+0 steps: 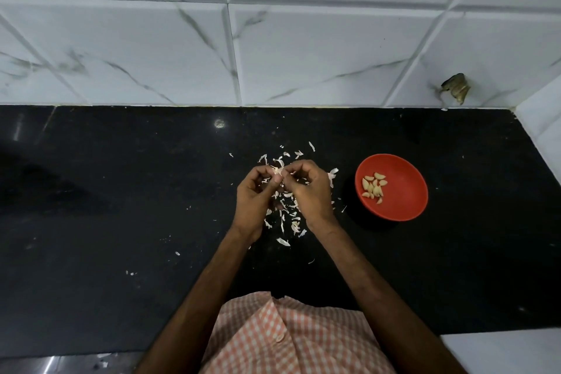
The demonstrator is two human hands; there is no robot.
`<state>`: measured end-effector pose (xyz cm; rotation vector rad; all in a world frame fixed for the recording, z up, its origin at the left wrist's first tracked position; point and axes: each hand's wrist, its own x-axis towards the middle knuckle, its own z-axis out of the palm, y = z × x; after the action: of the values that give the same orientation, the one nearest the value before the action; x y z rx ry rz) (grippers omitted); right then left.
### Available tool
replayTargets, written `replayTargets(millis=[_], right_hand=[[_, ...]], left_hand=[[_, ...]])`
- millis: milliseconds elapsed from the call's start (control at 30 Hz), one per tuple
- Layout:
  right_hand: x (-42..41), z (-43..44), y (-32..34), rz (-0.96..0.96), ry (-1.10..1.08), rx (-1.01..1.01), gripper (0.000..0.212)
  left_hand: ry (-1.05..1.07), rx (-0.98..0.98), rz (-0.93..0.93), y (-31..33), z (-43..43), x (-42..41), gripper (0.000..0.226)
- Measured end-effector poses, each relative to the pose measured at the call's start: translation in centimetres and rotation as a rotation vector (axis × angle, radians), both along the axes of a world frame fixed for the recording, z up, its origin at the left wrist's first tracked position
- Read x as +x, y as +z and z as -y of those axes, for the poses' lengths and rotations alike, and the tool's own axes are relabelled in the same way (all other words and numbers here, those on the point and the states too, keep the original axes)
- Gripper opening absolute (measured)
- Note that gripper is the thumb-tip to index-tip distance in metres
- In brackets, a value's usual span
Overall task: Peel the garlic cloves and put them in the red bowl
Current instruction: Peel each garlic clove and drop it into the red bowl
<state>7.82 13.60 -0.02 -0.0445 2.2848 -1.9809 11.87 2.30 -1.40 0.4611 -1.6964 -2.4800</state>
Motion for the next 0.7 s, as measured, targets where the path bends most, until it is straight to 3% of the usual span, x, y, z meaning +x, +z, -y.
replayTargets(millis=[167,333,533,700], right_hand=[[-0.8,-0.6,0.7,0.215,0.149,-0.154,0.005],[-1.0,-0.7,0.3,-0.023,0.097,0.117,0.004],[-0.9,-0.5,0.2,-0.076,0.072,0.062,0.007],[-1.2,-0.7,-0.2,-0.038,0.142,0.050,0.009]], left_hand=[[-0.024,0.119,-0.019,-0.3,0.6,0.2,0.017],[-0.035,0.099,-0.006,-0.4,0.7,0.0,0.016],[-0.029,0.143,0.036,-0.6,0.6,-0.3,0.024],[-0.025,0.109,0.048,-0.3,0.7,-0.3,0.013]])
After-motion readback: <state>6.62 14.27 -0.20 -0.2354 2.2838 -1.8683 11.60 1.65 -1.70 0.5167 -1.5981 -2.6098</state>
